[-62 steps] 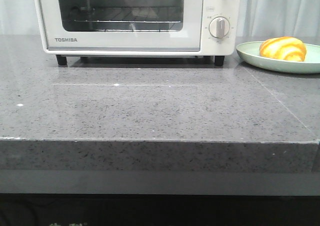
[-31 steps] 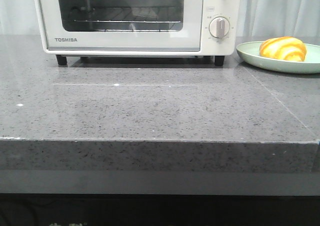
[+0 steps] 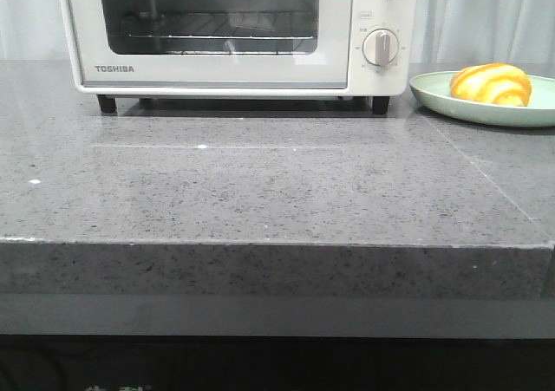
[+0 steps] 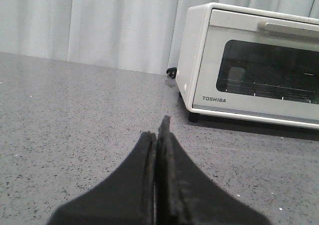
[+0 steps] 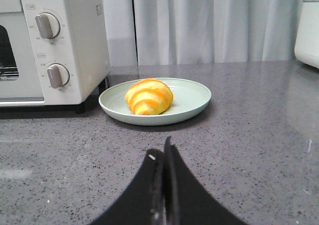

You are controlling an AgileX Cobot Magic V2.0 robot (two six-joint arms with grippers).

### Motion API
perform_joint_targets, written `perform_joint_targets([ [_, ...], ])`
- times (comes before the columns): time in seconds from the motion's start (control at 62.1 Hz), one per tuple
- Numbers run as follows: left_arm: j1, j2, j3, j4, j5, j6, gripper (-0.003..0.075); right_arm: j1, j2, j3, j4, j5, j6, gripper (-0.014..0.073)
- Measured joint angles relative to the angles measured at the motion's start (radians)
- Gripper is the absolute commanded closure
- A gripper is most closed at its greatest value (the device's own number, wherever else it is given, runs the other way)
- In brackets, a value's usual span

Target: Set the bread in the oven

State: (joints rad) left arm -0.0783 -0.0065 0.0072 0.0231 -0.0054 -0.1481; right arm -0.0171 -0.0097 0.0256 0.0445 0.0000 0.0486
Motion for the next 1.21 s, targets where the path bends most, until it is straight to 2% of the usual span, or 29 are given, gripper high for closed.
perform_joint_targets([
  [0.209, 0.0, 0.0, 0.0, 0.0, 0.0, 0.0, 0.0738, 0.0, 0.0, 0.0, 0.0, 0.0, 0.0, 0.0711],
  [0.403, 0.0, 0.0, -0.047, -0.014, 0.033, 0.0, 0.0738, 0.0, 0.0, -0.076, 0.0, 0.116, 0.0, 0.0711],
  [0.676, 0.0, 0.015, -0.338, -0.018, 0.291, 0.0, 0.0738, 0.0, 0.03, -0.391, -0.044, 0.339, 0.0, 0.0711],
  [0.886, 0.0, 0.211, -0.587, -0.018, 0.516, 0.004, 0.0738, 0.0, 0.228, -0.624, -0.075, 0.51, 0.0, 0.0711],
  [0.998, 0.0, 0.338, -0.676, -0.018, 0.615, 0.009, 0.0738, 0.0, 0.341, -0.679, -0.077, 0.576, 0.0, 0.0711],
  [1.208, 0.0, 0.476, -0.69, -0.018, 0.647, 0.011, 0.0738, 0.0, 0.473, -0.685, -0.077, 0.607, 0.0, 0.0711],
])
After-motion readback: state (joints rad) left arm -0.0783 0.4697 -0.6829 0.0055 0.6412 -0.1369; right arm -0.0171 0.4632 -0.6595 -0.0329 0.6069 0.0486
